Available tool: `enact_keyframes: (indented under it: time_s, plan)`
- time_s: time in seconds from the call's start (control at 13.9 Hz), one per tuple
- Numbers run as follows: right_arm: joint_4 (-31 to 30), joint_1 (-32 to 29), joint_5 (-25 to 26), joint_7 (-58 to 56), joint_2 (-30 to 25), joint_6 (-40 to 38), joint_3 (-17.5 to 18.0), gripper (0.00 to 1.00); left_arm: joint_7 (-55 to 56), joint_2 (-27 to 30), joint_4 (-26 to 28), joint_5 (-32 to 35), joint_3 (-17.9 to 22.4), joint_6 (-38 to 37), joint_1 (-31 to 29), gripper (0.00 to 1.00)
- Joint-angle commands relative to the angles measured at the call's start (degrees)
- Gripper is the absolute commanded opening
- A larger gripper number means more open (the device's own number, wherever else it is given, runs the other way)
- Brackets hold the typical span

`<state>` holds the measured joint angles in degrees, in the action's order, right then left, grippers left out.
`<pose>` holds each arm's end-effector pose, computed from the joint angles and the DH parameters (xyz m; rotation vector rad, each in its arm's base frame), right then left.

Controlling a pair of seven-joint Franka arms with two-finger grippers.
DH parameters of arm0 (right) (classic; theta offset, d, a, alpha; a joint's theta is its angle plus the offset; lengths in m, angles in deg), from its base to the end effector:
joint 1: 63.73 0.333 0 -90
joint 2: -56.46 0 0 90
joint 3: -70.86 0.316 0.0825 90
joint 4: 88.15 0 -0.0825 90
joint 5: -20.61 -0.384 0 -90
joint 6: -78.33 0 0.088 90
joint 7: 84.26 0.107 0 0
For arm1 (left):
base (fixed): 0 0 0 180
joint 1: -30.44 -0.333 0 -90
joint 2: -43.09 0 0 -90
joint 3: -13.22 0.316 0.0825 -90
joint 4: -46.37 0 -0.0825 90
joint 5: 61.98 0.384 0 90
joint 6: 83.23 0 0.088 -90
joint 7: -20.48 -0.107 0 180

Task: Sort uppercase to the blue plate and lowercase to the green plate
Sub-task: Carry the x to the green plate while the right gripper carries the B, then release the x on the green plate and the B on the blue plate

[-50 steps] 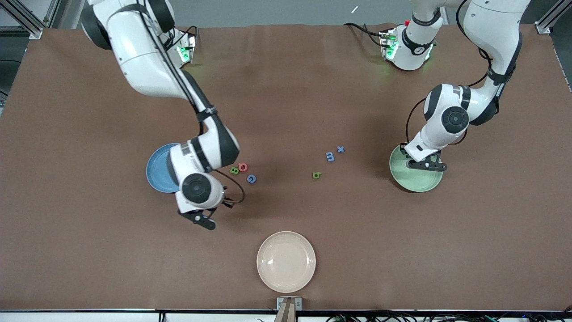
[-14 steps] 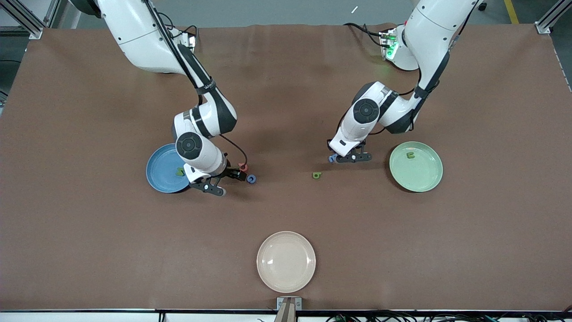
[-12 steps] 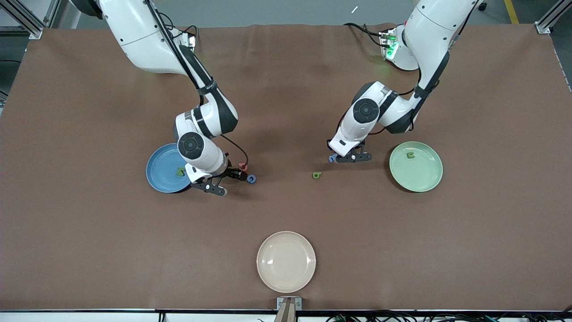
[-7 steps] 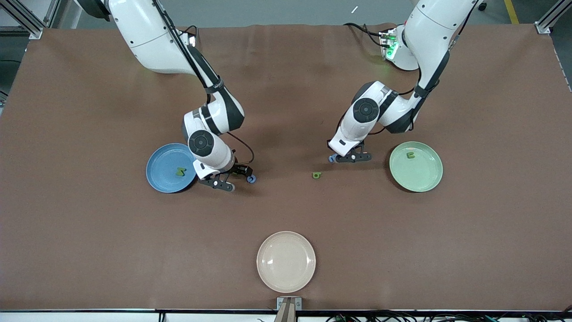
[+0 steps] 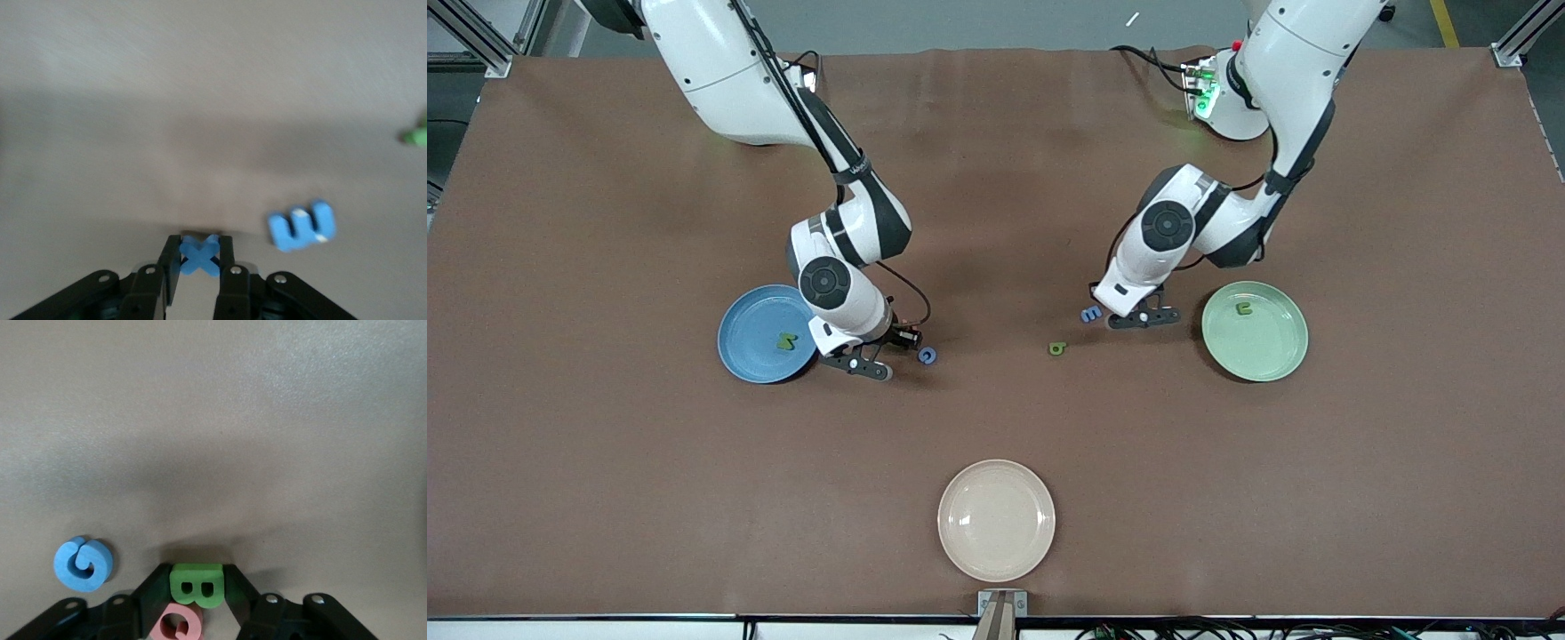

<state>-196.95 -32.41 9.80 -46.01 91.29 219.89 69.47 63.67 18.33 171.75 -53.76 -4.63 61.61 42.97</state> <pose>0.5428 0.3126 0.1750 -3.0426 0.4460 0.1314 0.4726 -0.2829 0.1902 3.1308 0.1971 -0.1301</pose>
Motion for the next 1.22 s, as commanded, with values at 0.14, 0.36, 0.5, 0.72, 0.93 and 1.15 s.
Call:
enact_keyframes:
  time_s: [0.14,0.36,0.5,0.72,0.93,1.15]
  plan:
    - [-1.77,0.14,1.41,1.83,-0.54,0.12,-0.81,0.01,-9.06,7.08,1.35,1.01,-0.52,-5.61,-7.33,0.16]
    - [0.24,-0.56,1.67,0.25,-4.66,-9.5,-3.34,0.0,-19.24,9.02,3.37,1.27,-0.69,-5.98,-13.91,0.17]
    - [0.78,-0.56,2.02,-3.6,-7.3,-15.86,-6.42,0.0,-24.62,9.81,4.86,1.45,-0.69,-5.98,-17.26,0.17]
    - [0.34,-0.74,2.2,-13.35,-9.94,-21.84,-11.87,0.02,-32.27,10.25,5.75,1.45,-0.69,-5.89,-21.75,0.17]
    - [-2.9,-1.96,2.29,-17.59,-10.3,-21.6,-14.25,0.02,-36.59,9.99,6.8,3.97,-0.6,-4.75,-24.65,0.17]
    - [-6.5,-4.51,2.2,-20.76,-10.39,-19.41,-14.26,0.02,-37.12,9.11,7.07,7.59,-0.69,-4.57,-26.59,0.17]
